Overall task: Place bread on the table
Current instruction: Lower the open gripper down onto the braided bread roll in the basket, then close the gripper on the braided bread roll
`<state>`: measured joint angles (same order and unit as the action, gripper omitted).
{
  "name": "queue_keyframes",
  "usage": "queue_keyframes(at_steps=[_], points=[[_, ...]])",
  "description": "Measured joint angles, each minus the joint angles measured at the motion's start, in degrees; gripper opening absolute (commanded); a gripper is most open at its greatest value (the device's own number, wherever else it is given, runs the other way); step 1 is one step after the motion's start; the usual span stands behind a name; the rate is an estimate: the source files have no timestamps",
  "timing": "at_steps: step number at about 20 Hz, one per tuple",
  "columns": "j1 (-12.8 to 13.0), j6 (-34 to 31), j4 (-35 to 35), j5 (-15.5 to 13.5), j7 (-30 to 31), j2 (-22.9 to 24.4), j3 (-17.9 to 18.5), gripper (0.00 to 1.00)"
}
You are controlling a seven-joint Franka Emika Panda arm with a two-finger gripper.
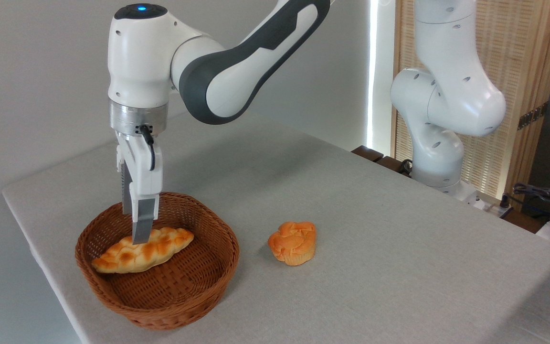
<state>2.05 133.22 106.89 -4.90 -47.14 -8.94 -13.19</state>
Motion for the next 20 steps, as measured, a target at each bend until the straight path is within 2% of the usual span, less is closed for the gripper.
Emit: queue_keyframes(at_steps=[5, 10, 15, 20], points=[[-0.02, 0.0, 0.4, 0.4, -2.29, -0.21, 0.01, 1.0], [-0.05, 0.0, 0.77, 3.85, -3.72, -0.8, 0.01, 1.0], [-0.13, 0.47, 1.48, 4.11, -4.23, -1.4, 0.01, 1.0], [-0.13, 5.79, 4.22, 4.11, -4.25, -2.21, 0.01, 1.0]])
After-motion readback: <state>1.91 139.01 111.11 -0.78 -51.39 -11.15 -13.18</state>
